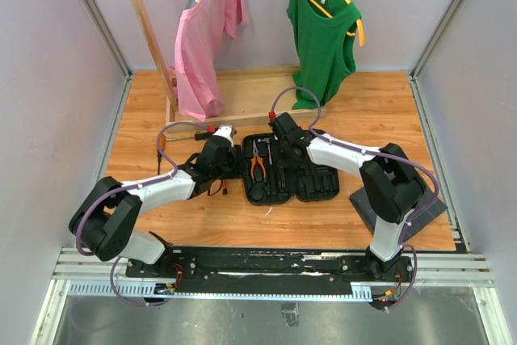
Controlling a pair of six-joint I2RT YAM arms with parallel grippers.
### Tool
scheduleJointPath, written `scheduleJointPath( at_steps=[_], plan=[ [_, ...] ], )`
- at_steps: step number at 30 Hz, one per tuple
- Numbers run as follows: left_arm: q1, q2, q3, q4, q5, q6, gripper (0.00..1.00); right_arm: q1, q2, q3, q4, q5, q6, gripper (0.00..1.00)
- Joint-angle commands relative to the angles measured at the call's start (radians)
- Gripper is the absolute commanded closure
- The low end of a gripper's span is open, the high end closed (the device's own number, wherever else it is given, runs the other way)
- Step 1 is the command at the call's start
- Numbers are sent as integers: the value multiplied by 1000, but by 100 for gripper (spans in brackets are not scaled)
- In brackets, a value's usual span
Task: Sort the tools into containers
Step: Adjust the utility knife in the storage box.
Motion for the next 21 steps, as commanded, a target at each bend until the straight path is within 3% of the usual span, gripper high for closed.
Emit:
scheduleJointPath(
  at_steps=[1, 12, 21],
  plan=[
    [2, 9, 2, 17, 1, 5, 53, 30, 52, 17, -93, 31, -7, 83],
    [2, -1, 3, 8, -3, 6, 53, 37, 111, -53, -128, 11, 10, 85],
    [2, -35, 29, -26, -32, 9, 53, 35, -25, -21, -134, 11, -19, 76]
  ],
)
